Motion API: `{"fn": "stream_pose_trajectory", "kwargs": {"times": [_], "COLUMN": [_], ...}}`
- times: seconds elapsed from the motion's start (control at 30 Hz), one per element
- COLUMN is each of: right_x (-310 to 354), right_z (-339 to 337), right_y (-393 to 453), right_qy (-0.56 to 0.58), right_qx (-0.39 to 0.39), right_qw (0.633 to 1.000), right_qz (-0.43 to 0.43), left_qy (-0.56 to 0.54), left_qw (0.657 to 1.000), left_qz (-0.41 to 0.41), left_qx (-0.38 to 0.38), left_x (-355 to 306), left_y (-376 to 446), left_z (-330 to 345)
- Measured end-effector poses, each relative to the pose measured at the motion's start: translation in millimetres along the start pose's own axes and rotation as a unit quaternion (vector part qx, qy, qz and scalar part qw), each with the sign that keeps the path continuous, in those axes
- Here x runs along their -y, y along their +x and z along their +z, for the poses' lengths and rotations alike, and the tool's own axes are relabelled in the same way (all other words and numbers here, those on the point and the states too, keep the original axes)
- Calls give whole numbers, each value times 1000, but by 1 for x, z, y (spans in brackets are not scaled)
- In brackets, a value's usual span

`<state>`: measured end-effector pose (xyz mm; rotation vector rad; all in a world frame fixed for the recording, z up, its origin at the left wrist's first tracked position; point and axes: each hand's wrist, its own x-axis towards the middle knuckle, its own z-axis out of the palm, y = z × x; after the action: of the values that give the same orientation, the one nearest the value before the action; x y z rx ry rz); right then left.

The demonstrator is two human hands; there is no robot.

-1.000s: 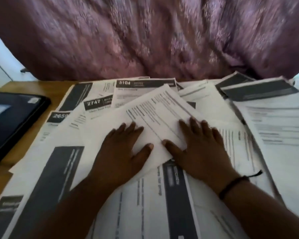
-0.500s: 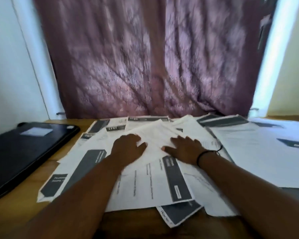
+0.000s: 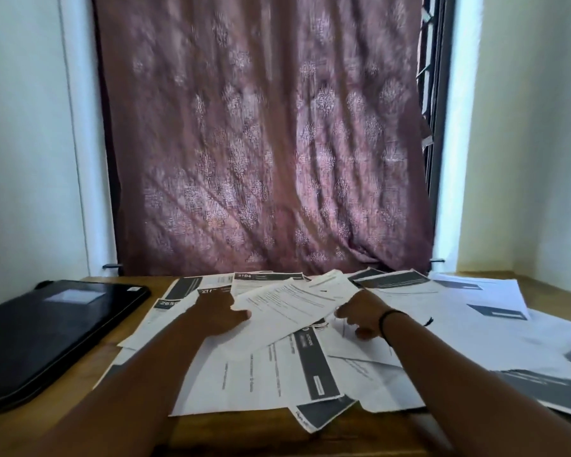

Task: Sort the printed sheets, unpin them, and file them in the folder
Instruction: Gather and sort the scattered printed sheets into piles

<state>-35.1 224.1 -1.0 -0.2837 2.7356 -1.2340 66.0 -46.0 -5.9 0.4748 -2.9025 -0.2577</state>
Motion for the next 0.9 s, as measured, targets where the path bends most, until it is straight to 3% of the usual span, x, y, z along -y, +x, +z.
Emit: {"fn": "stream_pose_trajectory", "kwargs": {"times": [0.17, 0.33, 0.53, 0.67, 0.83, 0.9], "right_x": [3, 4, -4, 12, 5, -2], "right_z": [11, 10, 7, -16, -42, -47], "right_y": [19, 43, 73, 74, 75, 72], "right_qy": [179, 227, 235, 369, 483, 475], "right_qx": [32, 54, 22, 19, 41, 53], "right_qw": [981, 970, 970, 921, 870, 875], "right_qz": [70, 73, -59, -122, -92, -83], "left_qy": [-44, -123, -148, -192, -338, -463], "left_qw": [999, 992, 986, 969, 916, 871], "left_qz": [-19, -3, 63, 68, -11, -51], "left_qx": [3, -23, -52, -138, -214, -158], "left_x": [-2, -3, -13, -20, -18, -18], "left_y": [15, 31, 37, 34, 34, 30], "left_z": [2, 21, 18, 4, -8, -15]}}
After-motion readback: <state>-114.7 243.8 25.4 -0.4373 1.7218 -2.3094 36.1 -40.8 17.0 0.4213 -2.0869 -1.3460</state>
